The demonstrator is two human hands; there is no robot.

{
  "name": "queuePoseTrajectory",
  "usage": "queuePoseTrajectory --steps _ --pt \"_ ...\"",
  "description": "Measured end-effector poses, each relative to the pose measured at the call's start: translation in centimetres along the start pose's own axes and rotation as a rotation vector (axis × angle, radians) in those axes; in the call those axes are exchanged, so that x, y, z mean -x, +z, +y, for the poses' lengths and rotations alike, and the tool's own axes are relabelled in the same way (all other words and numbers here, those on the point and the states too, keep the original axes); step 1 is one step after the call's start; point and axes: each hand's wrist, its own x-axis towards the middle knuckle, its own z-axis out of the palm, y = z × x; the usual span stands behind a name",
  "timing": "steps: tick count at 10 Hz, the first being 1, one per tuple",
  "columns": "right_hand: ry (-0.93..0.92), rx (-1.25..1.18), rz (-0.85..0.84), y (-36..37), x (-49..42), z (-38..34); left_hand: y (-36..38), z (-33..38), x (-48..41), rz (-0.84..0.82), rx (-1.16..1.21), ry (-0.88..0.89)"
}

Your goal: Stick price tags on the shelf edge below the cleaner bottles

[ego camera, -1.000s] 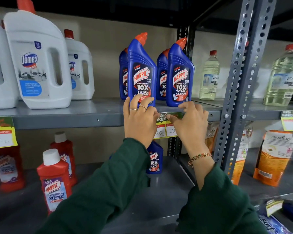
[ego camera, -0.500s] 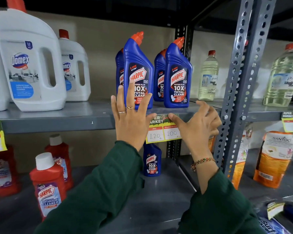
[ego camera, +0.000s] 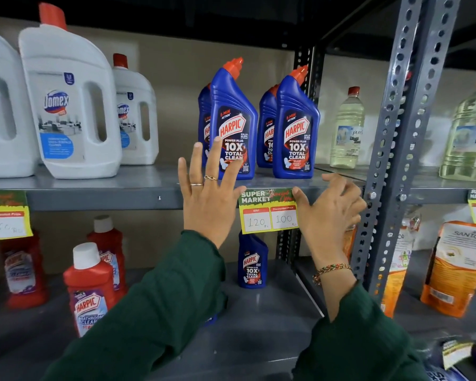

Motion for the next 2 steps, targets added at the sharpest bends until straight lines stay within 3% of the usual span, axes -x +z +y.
queuePoseTrajectory --steps 1,2 --pt "-0.266 -0.065 0.082 0.0 2.2 -0.7 0.0 -0.2 0.5 -0.015 0.025 -0.048" --pt "-0.781 -0.220 -0.107 -1.2 9.7 -1.3 -1.2 -1.1 0.7 0.032 0.107 -0.117"
